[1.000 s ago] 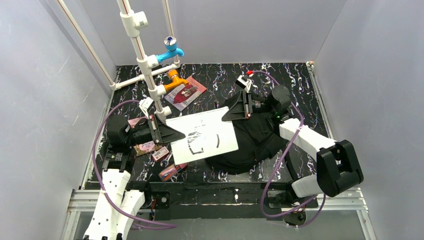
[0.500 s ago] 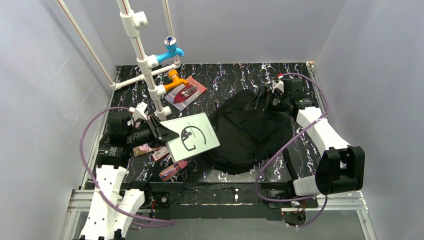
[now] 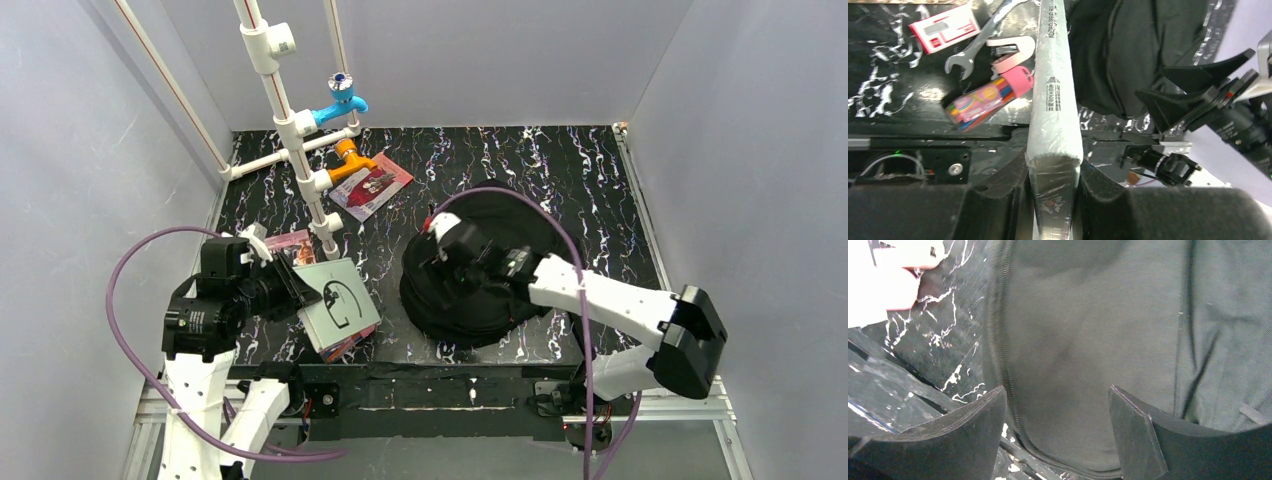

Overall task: Pack the student bag
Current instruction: Pick up the book from the center of the board, then place the book in the student bag.

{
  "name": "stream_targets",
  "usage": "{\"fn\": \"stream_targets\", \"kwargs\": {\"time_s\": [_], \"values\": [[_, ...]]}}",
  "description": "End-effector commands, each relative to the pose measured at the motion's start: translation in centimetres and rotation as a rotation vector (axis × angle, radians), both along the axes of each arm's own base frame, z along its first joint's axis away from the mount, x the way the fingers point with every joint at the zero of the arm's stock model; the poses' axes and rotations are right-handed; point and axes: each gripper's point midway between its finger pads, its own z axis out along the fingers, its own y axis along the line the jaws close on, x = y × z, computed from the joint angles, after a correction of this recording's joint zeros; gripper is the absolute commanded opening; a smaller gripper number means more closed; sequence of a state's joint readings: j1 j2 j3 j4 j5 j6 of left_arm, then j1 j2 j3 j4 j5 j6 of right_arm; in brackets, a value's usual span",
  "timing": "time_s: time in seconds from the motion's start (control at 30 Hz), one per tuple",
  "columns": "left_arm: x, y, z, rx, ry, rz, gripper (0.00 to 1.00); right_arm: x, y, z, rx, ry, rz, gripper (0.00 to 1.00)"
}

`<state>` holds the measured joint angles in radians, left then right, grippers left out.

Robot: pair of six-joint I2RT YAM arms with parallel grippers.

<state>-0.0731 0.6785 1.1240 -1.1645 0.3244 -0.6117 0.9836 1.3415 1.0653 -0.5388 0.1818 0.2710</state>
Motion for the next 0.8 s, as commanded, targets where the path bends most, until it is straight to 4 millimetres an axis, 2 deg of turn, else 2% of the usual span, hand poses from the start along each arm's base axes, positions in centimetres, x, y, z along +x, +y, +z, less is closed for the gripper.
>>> {"fn": "stream_targets", "kwargs": {"time_s": [0.0,0.13,0.2,0.27,0.3,0.37,0.43,0.53,0.67,0.77], "values": [[-1.0,0.7,0.8,0.056,-0.019,-0.014,0.0,-0.3,1.8,-0.8,-0.146,-0.186,0.062,0.8],[-0.4,-0.9,0.7,-0.031,-0.001,-0.059,0.0,-1.0,3.3,-2.1,-0.232,-0.228,0.077,0.7],[-0.2,-1.4,0.6,-0.055,0.012,-0.076,0.0,-1.0,3.5,-2.6,-0.288,-0.258,0.073,0.68],[-0.1,-1.8,0.6,-0.078,0.018,-0.087,0.0,-0.7,3.4,-3.2,-0.347,-0.294,0.065,0.66],[0.0,-2.0,0.5,-0.089,0.021,-0.093,0.0,-0.5,3.1,-3.3,-0.379,-0.313,0.052,0.61],[0.1,-2.4,0.5,-0.111,0.023,-0.1,0.0,-0.1,2.4,-3.4,-0.445,-0.34,0.03,0.57],[0.2,-2.7,0.6,-0.13,0.018,-0.107,0.0,0.4,1.3,-3.0,-0.499,-0.395,-0.013,0.49],[0.2,-2.9,0.7,-0.141,0.014,-0.114,0.0,1.3,-0.4,-1.7,-0.558,-0.479,-0.095,0.23],[0.4,-3.7,0.6,-0.192,0.009,-0.135,0.0,1.7,-1.3,-0.4,-0.566,-0.514,-0.139,0.01],[1.1,-5.2,1.3,-0.302,-0.016,-0.16,0.0,1.4,-1.1,1.2,-0.499,-0.499,-0.152,0.01]]}}
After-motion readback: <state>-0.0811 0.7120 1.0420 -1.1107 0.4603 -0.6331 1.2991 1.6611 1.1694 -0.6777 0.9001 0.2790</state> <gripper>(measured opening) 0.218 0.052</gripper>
